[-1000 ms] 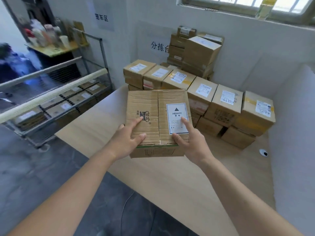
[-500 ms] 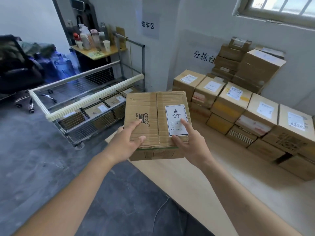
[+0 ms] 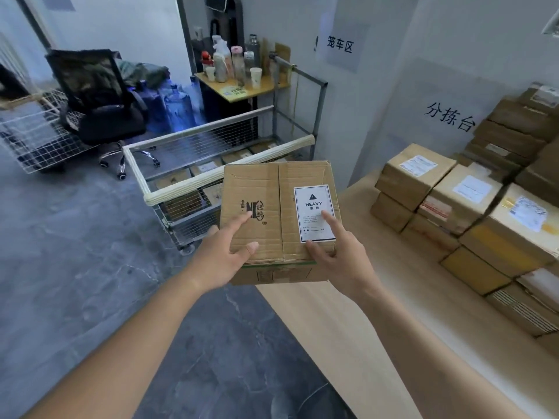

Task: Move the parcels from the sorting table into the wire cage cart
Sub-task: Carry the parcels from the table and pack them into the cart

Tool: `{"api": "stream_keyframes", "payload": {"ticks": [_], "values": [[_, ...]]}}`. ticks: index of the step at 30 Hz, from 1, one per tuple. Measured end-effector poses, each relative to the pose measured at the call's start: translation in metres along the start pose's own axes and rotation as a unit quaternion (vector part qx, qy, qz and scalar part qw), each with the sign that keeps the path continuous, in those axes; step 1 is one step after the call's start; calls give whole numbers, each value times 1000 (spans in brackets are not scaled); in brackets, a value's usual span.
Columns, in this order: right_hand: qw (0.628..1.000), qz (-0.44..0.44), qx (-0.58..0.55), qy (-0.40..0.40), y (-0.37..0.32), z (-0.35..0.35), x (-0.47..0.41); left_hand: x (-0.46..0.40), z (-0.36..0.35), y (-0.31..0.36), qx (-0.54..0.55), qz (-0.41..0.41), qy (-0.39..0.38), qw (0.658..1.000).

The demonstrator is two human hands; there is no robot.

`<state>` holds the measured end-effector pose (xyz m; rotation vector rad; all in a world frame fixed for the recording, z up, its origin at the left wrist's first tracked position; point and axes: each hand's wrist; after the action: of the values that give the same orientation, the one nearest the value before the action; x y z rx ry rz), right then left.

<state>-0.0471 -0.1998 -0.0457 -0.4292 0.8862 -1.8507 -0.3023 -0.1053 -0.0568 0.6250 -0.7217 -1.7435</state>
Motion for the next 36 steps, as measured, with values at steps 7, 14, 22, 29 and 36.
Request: {"api": "stream_keyframes", "payload": {"ticks": [7,14,22,29,36], "values": [[996,56,-13,-66,-13,-54,-78,-35,14,-31,22,89,59,994],[989,90,-9,-113,-52,-106,-135,-65,46,-73,22,128,103,986],[984,106,-14,-140,-114,-192,-186,-121,102,-148,8,142,128,982],[988,85,-24,-127,-173,-273,-223,-189,162,-220,8,133,107,985],[992,61,-12,-108,-213,-324,-256,-251,202,-262,17,131,72,989]]}}
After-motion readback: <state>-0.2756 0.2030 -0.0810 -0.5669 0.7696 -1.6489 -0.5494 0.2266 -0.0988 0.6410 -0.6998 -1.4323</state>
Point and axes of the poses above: each hand's wrist, its own x-axis away from the middle knuckle, its own z-axis out of the back of the hand, y = z × x, and after that the axes turned 12 degrees about y, right-handed
